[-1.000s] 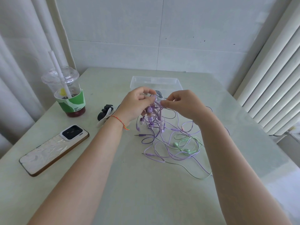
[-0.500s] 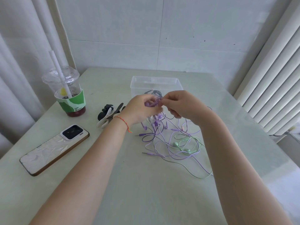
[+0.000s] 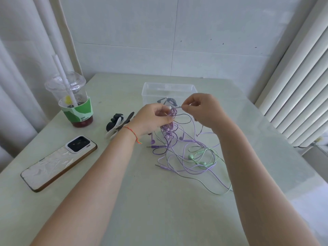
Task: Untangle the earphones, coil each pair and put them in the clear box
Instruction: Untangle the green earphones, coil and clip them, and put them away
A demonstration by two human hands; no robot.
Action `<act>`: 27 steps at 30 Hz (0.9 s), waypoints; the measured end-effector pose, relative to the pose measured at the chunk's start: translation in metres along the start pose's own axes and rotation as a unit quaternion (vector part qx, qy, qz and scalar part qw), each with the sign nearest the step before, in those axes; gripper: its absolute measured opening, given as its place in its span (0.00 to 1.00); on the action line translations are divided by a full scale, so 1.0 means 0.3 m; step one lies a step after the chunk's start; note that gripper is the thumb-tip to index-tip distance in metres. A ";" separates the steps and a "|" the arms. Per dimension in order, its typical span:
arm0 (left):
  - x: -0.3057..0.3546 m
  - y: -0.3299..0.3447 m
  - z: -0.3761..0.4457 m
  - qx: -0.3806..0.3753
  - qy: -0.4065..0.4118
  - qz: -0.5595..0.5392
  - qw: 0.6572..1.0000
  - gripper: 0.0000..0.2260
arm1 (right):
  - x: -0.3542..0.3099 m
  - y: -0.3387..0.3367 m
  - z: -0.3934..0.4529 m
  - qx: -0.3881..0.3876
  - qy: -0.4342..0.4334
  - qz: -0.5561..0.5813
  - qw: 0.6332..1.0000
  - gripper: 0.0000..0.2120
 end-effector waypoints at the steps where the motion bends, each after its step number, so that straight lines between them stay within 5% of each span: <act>1: 0.005 -0.001 -0.003 -0.007 0.003 -0.022 1.000 0.08 | 0.002 0.010 -0.003 -0.020 0.001 -0.006 1.000 0.02; 4: 0.045 0.011 -0.031 -0.043 0.007 -0.082 0.996 0.05 | -0.007 0.038 -0.006 -0.052 -0.007 -0.008 0.999 0.02; 8: 0.054 0.027 -0.034 -0.088 -0.022 -0.097 0.991 0.17 | -0.017 0.027 0.002 -0.012 -0.021 0.001 1.000 0.02; 27: 0.035 -0.016 -0.033 -0.025 0.007 -0.091 0.996 0.12 | -0.021 0.030 -0.005 -0.030 -0.018 0.008 0.999 0.02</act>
Point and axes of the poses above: each hand's wrist, its own z-axis towards the middle knuckle, its own y-axis out of the palm, x = y × z, the point moved 8 cm from there along z, towards the middle knuckle, and after that the axes turned 14 degrees about -y, right-handed, at the moved point
